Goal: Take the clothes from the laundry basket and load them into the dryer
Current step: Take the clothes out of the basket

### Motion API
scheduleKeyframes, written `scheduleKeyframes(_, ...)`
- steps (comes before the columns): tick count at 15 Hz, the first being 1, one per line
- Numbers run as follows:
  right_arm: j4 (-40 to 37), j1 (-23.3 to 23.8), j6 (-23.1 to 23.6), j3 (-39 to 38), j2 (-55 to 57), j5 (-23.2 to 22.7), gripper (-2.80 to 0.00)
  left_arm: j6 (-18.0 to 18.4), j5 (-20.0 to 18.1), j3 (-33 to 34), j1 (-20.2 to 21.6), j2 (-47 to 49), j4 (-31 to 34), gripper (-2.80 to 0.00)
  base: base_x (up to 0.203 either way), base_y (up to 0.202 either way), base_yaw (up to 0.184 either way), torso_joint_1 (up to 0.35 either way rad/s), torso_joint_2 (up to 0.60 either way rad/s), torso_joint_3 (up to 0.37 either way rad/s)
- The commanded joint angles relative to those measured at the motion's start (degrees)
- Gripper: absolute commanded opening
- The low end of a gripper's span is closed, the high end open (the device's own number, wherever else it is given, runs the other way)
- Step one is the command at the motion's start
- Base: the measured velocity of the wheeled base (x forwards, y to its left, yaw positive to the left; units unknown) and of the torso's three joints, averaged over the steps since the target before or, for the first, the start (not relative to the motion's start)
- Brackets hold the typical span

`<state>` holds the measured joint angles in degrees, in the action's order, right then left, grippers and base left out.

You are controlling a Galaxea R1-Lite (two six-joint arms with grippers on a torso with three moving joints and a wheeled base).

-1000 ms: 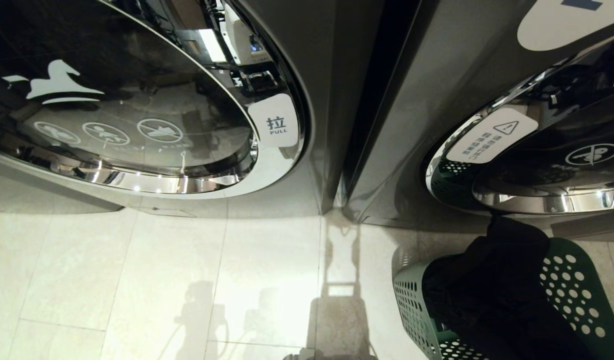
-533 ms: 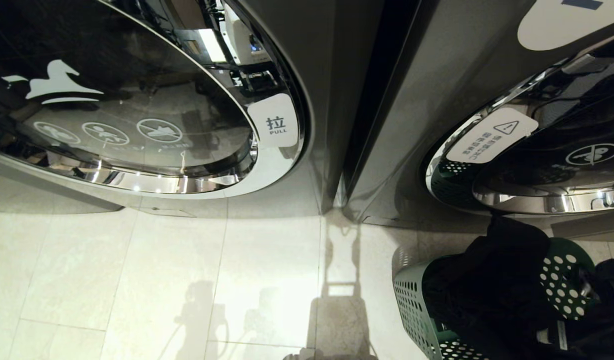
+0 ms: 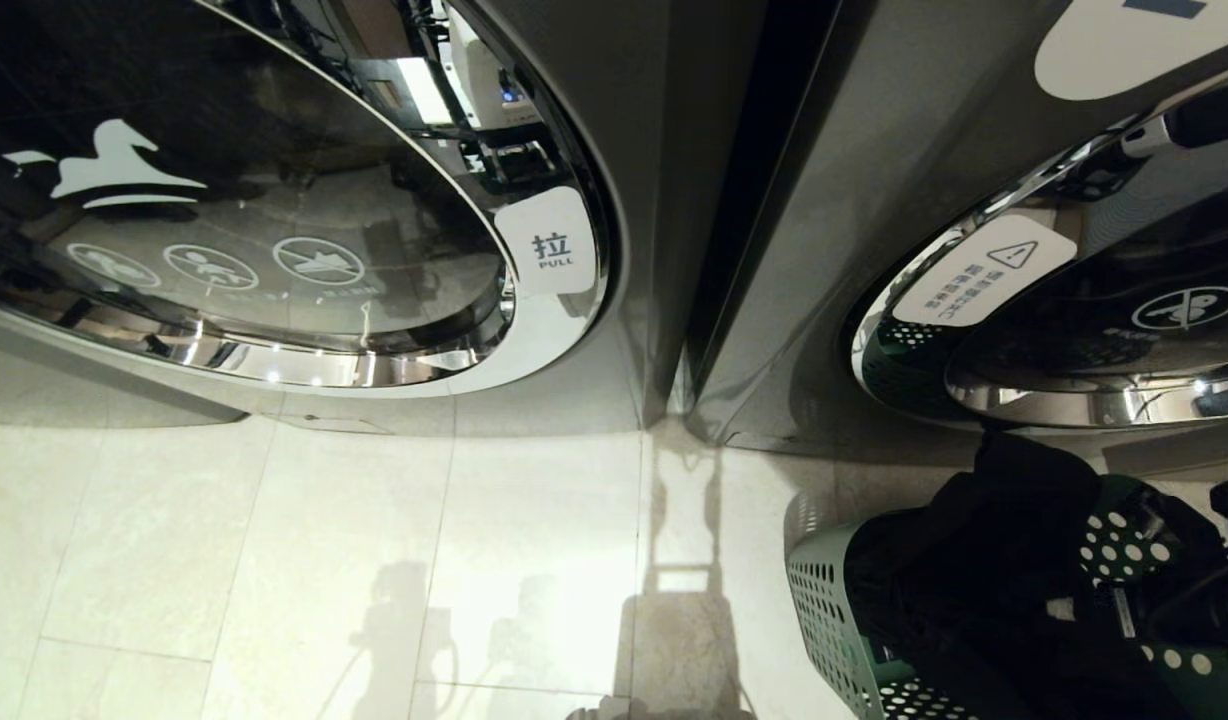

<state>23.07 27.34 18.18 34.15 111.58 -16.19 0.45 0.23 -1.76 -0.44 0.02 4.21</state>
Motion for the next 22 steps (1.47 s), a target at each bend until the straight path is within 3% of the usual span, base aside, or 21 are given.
scheduleKeyframes(1, 1.26, 0.64, 0.65, 1.25, 4.47, -0.85, 0.0, 0.06, 0.04, 0.0, 0.0, -0.02, 0.01, -2.8, 0.0, 0.0, 0.0, 0.0, 0.0, 0.0)
scheduleKeyframes(6, 11.8, 1.99, 1.98, 1.54, 11.11, -6.06, 0.0, -0.01, 0.04, 0.0, 0.0, -0.02, 0.01, -2.8, 0.0, 0.0, 0.0, 0.0, 0.0, 0.0)
scheduleKeyframes(19, 12.88, 1.84, 1.95, 8.95, 21.57, -10.53, 0.0, -0.01, 0.04, 0.0, 0.0, -0.02, 0.01, -2.8, 0.0, 0.0, 0.0, 0.0, 0.0, 0.0)
scheduleKeyframes(20, 12.88, 1.76, 1.95, 9.24, 21.89, -10.53, -2.8, -0.01, 0.04, 0.0, 0.0, -0.02, 0.01, -2.8, 0.0, 0.0, 0.0, 0.0, 0.0, 0.0)
scheduleKeyframes(22, 12.88, 1.66, 1.95, 9.27, 21.83, -10.53, -2.8, -0.01, 0.04, 0.0, 0.0, -0.02, 0.01, -2.8, 0.0, 0.0, 0.0, 0.0, 0.0, 0.0)
